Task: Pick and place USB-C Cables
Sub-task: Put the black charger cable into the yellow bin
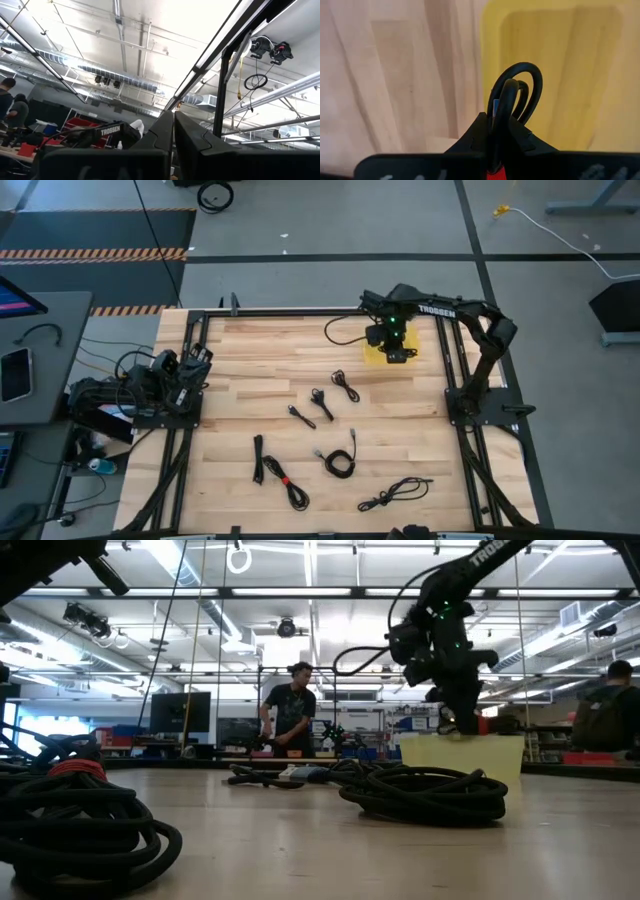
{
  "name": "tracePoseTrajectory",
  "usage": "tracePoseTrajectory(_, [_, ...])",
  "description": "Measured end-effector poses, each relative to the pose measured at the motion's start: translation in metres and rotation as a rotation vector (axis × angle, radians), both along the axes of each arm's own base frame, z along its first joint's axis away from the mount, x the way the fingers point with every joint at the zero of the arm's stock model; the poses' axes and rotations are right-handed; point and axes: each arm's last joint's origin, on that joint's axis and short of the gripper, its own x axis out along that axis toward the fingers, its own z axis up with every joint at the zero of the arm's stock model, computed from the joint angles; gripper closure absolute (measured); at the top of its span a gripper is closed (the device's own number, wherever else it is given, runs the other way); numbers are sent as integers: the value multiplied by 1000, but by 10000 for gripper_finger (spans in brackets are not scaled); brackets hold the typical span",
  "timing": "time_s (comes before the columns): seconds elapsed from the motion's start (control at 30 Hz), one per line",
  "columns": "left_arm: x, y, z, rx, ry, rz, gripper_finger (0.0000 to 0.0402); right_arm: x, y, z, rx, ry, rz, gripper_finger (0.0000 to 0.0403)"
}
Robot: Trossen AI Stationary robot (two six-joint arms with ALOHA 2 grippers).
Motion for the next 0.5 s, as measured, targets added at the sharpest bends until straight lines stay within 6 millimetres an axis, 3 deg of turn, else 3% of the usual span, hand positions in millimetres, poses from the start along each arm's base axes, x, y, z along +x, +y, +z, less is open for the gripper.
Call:
tracePoseTrajectory(0.27, [1,0,-1,1,8,0,379,-18,-14,-5,-63,-84,-38,377])
tracePoseTrajectory(0.5, [4,0,-5,3,64,0,379,-9,-28,-6,-107,-281,-44,377])
